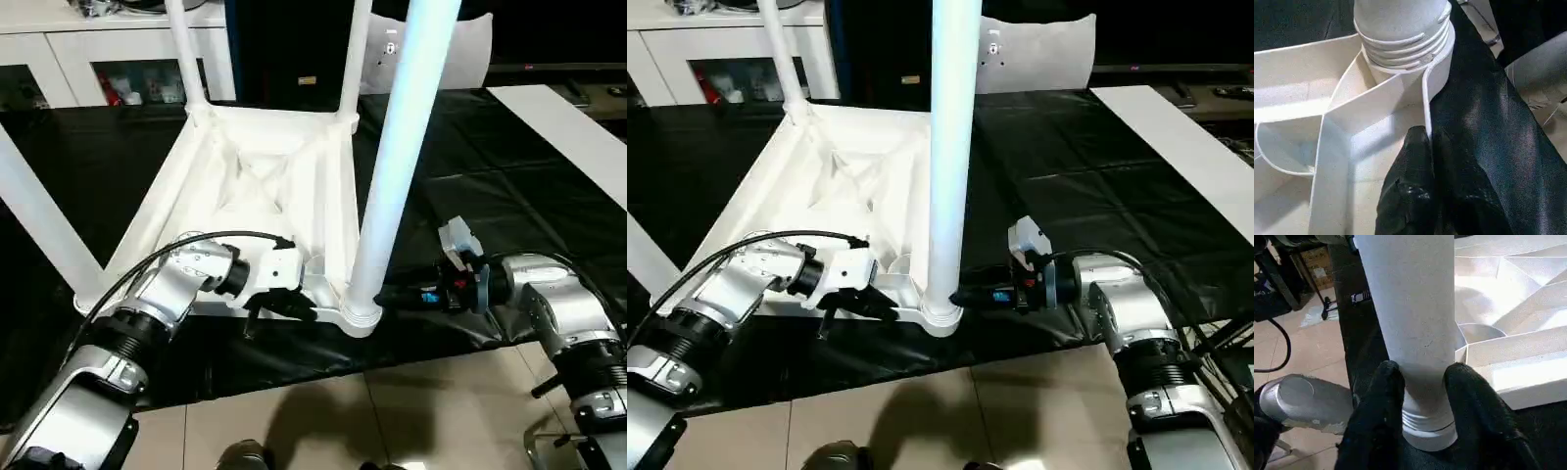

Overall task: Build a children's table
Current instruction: Rotate leg to tighten

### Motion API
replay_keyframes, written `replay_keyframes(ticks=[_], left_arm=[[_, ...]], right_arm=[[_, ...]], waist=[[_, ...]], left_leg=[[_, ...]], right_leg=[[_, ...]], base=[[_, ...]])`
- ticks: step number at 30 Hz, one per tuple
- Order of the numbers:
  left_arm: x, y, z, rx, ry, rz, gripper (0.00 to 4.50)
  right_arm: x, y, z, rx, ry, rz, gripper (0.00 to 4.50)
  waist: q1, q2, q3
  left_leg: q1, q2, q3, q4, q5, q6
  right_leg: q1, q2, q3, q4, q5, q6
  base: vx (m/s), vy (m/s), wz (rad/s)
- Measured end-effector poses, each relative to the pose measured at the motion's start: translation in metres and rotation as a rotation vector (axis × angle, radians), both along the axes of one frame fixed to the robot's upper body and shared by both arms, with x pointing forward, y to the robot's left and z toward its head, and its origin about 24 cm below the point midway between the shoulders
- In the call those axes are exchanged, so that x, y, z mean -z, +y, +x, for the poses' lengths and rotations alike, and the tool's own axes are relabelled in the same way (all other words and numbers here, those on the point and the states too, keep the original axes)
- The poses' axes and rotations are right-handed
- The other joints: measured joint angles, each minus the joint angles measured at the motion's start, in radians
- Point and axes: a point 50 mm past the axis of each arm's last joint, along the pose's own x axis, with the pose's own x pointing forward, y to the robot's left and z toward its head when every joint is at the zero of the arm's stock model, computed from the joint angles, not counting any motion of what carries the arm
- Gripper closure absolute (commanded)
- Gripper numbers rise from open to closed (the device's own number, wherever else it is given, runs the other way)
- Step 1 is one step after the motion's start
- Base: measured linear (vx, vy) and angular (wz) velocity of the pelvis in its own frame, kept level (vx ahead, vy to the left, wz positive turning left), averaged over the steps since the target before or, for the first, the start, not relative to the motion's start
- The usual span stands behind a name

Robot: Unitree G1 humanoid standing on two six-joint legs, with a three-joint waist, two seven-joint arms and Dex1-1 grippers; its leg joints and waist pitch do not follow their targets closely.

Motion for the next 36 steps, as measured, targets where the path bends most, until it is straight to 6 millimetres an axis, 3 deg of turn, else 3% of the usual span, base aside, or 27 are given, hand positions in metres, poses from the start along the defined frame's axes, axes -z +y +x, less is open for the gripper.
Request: replay_keyframes(ticks=[3, 7, 8, 24, 27, 29, 36], left_arm=[[0.000, 0.000, 0.000, -0.001, 0.000, 0.002, 4.50], [0.000, 0.001, 0.000, -0.002, -0.002, 0.006, 4.50], [0.000, 0.001, 0.000, -0.003, -0.003, 0.008, 4.50], [0.000, -0.001, 0.000, 0.000, -0.005, 0.009, 4.50], [0.001, -0.002, 0.000, 0.001, -0.007, 0.009, 4.50], [0.001, -0.002, 0.000, 0.001, -0.007, 0.008, 4.50], [0.001, -0.002, 0.000, 0.002, -0.007, 0.009, 4.50]], right_arm=[[0.001, -0.001, 0.000, 0.005, 0.010, -0.001, 3.56], [0.001, 0.000, 0.000, 0.021, 0.029, -0.004, 3.56], [0.002, 0.000, 0.000, 0.028, 0.048, 0.001, 3.29], [0.001, 0.012, 0.001, 0.024, 0.007, 0.017, 1.97], [0.001, 0.014, 0.002, 0.026, -0.008, 0.017, 1.97], [0.002, 0.014, 0.001, 0.025, 0.000, 0.017, 2.32], [0.002, 0.014, 0.001, 0.024, 0.019, 0.018, 2.58]], waist=[[-0.001, 0.000, 0.000], [-0.003, 0.000, 0.000], [-0.003, 0.000, 0.000], [-0.001, 0.000, 0.000], [0.001, 0.000, 0.000], [0.001, 0.000, 0.000], [0.001, 0.000, 0.000]], left_leg=[[0.000, 0.000, 0.000, 0.000, 0.000, 0.000], [0.001, 0.000, 0.000, 0.000, 0.000, 0.000], [0.001, 0.000, 0.000, 0.000, 0.000, 0.000], [0.001, 0.000, 0.000, 0.000, 0.000, 0.000], [0.001, 0.000, 0.000, 0.000, 0.000, 0.000], [0.001, 0.000, 0.000, 0.000, 0.000, 0.000], [0.001, 0.000, 0.000, 0.000, 0.000, 0.000]], right_leg=[[0.000, 0.000, 0.000, 0.000, 0.000, 0.000], [0.000, 0.000, 0.000, 0.000, 0.000, 0.000], [0.000, 0.000, 0.000, 0.000, 0.000, 0.000], [0.001, 0.000, 0.000, 0.000, 0.000, 0.001], [0.001, 0.000, 0.000, 0.000, 0.000, 0.001], [0.001, 0.000, 0.000, 0.000, 0.000, 0.001], [0.001, 0.000, 0.000, 0.000, 0.000, 0.001]], base=[[0.000, 0.000, 0.00], [0.000, 0.000, 0.00], [0.000, 0.000, 0.00], [0.000, 0.000, 0.00], [0.000, 0.000, 0.00], [0.000, 0.000, 0.00], [0.000, 0.000, 0.00]])
